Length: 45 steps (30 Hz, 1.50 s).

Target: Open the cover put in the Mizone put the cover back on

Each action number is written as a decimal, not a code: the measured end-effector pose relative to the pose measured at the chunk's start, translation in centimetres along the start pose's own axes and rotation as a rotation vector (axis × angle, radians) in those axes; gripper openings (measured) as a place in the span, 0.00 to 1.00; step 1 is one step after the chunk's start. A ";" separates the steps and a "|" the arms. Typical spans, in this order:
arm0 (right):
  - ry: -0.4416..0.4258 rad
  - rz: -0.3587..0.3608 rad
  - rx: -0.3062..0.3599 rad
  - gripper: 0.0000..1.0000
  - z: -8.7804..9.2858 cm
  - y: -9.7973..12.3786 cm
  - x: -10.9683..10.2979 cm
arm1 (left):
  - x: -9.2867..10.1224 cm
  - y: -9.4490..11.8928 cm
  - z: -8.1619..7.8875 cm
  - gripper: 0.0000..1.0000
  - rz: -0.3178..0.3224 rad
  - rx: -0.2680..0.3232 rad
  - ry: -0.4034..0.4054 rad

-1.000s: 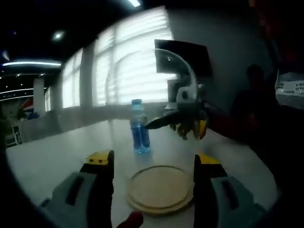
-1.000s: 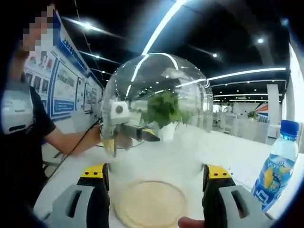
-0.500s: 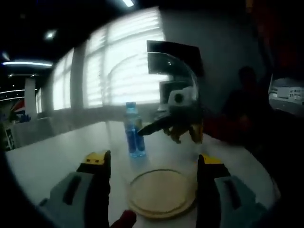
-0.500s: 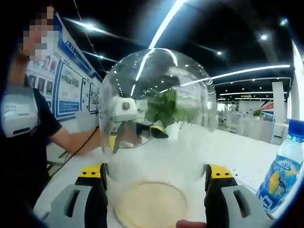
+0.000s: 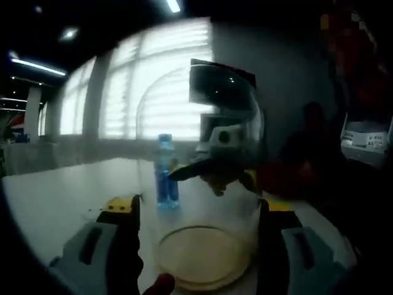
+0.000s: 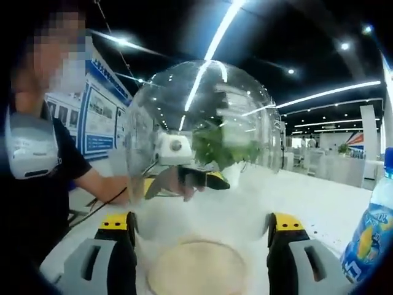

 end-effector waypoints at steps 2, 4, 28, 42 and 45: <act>-0.006 -0.009 0.015 0.82 0.2 0.0 0.0 | -0.1 0.0 0.1 0.68 0.003 0.006 0.007; -0.007 -0.015 0.024 0.83 0.2 -0.1 0.0 | -0.1 0.0 0.1 0.68 0.004 0.009 0.007; -0.040 -0.042 0.047 0.84 0.5 -0.5 0.2 | 0.2 0.0 0.0 0.65 -0.011 0.005 -0.024; -0.037 -0.040 0.054 0.84 0.5 -0.7 0.3 | 0.3 -0.4 -0.1 0.68 -0.025 0.029 -0.034; -0.036 -0.039 0.051 0.84 0.5 -0.7 0.3 | 0.3 -0.4 -0.2 0.67 -0.025 0.029 -0.034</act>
Point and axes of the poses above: the point that each gripper's makers call its tool centre point, and the gripper's own axes: y roughly backward along the fingers, x roughly to its right, z roughly out of its underside, the point moved 9 cm from there along y, roughly backward along the fingers, and after that the axes turned 14 degrees about z, right-handed, at the moved point
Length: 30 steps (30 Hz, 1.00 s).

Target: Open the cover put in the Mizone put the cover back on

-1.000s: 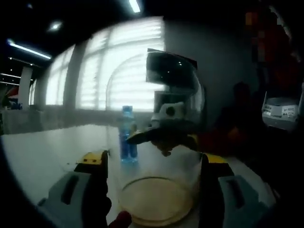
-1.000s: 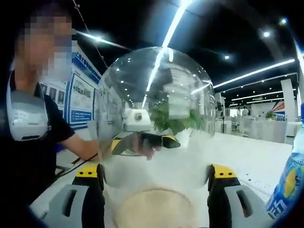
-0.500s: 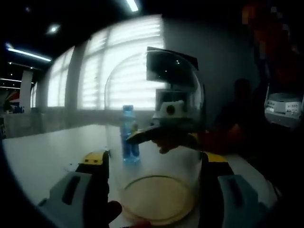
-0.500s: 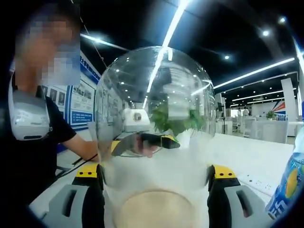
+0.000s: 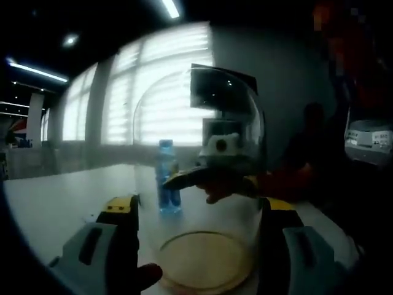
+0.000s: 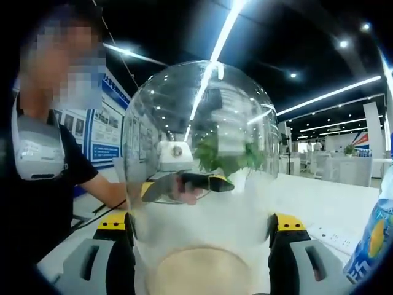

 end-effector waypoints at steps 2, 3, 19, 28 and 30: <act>-0.001 0.000 0.002 0.84 0.0 0.0 0.0 | 0.0 0.0 0.0 0.67 -0.001 -0.005 -0.001; -0.001 0.000 0.002 0.84 0.0 0.0 0.0 | 0.0 0.0 -0.1 0.67 -0.001 -0.009 0.000; 0.004 0.003 -0.011 0.83 -0.4 -0.1 -0.1 | 0.1 -0.2 -0.9 0.67 -0.018 -0.038 0.015; 0.008 -0.007 0.021 0.84 -1.6 0.0 -0.8 | 1.1 -0.3 -2.8 0.68 -0.020 -0.011 -0.023; 0.009 -0.010 0.020 0.84 -1.7 0.0 -0.9 | 1.2 -0.2 -2.9 0.68 -0.019 -0.009 -0.029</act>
Point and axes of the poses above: the point that each gripper's makers call its tool centre point, and the gripper's own axes: y roughly backward along the fingers, x roughly to its right, z roughly out of its underside, the point moved 9 cm from there along y, roughly backward along the fingers, and after that the axes turned 14 degrees about z, right-handed, at the moved point
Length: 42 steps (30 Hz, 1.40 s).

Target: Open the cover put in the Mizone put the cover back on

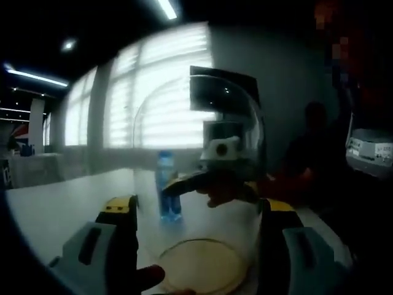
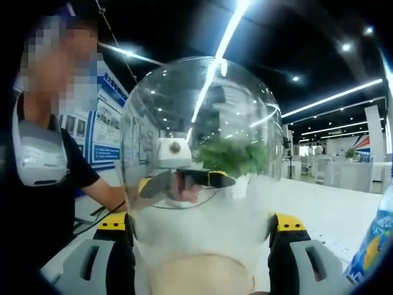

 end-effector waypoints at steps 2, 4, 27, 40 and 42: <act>-0.008 -0.002 0.007 0.84 -0.1 0.0 0.0 | 0.0 0.0 -0.1 0.68 -0.001 0.004 0.000; -0.022 -0.005 0.018 0.84 -0.1 0.0 0.0 | 0.0 0.0 -0.2 0.68 -0.003 0.008 0.007; 0.002 0.041 0.003 0.84 -1.1 1.5 -3.5 | 2.9 -0.3 -1.3 0.70 0.017 -0.016 0.004; 0.055 0.051 -0.032 0.84 -1.2 2.2 -7.4 | 6.7 0.5 -0.9 0.70 0.011 -0.026 -0.005; 0.058 0.051 -0.033 0.84 -1.2 2.5 -7.9 | 7.5 0.5 -0.9 0.70 0.009 -0.032 -0.006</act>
Point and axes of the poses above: the point that each gripper's makers call its tool centre point, and the gripper's own axes: y roughly backward along the fingers, x roughly to its right, z roughly out of its underside, the point moved 9 cm from there along y, roughly backward along the fingers, and after that the axes turned 14 degrees about z, right-handed, at the moved point
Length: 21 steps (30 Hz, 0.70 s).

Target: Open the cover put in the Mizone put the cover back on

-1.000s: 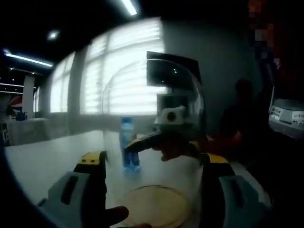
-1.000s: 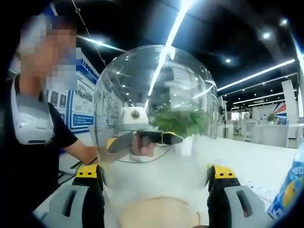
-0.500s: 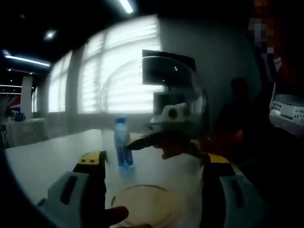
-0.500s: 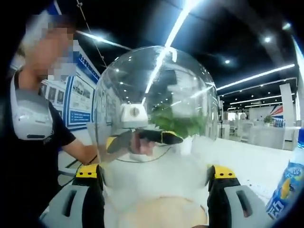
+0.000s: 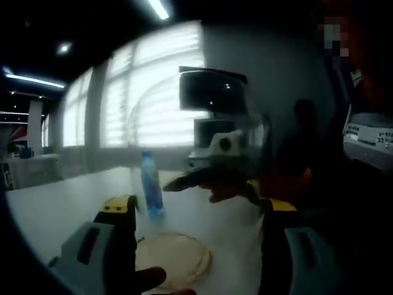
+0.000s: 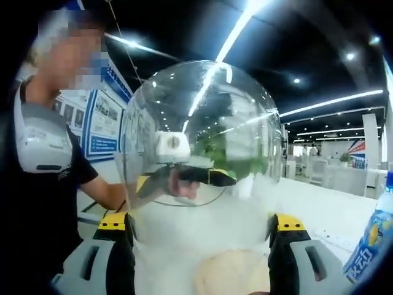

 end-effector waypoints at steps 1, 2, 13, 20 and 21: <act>0.001 0.001 -0.002 0.84 0.0 0.2 -0.3 | 0.3 0.0 0.1 0.71 0.000 0.002 0.001; -0.001 0.001 -0.004 0.84 0.1 0.3 -0.5 | 0.6 -0.1 0.1 0.71 0.001 0.005 0.006; 0.016 -0.005 -0.032 0.84 0.4 1.6 -3.2 | 3.7 -0.1 0.7 0.71 -0.012 -0.029 0.027; 0.018 -0.012 -0.031 0.84 0.5 2.4 -4.6 | 5.5 -0.2 0.9 0.71 -0.022 -0.027 0.033; 0.017 -0.013 -0.033 0.84 0.6 2.5 -4.7 | 5.7 -0.2 1.0 0.71 -0.024 -0.026 0.035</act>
Point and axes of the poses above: the point that each gripper's makers call its tool centre point, and the gripper's own axes: y roughly backward along the fingers, x roughly to its right, z roughly out of its underside, the point moved 9 cm from there along y, roughly backward along the fingers, and after that the axes turned 14 degrees about z, right-handed, at the moved point
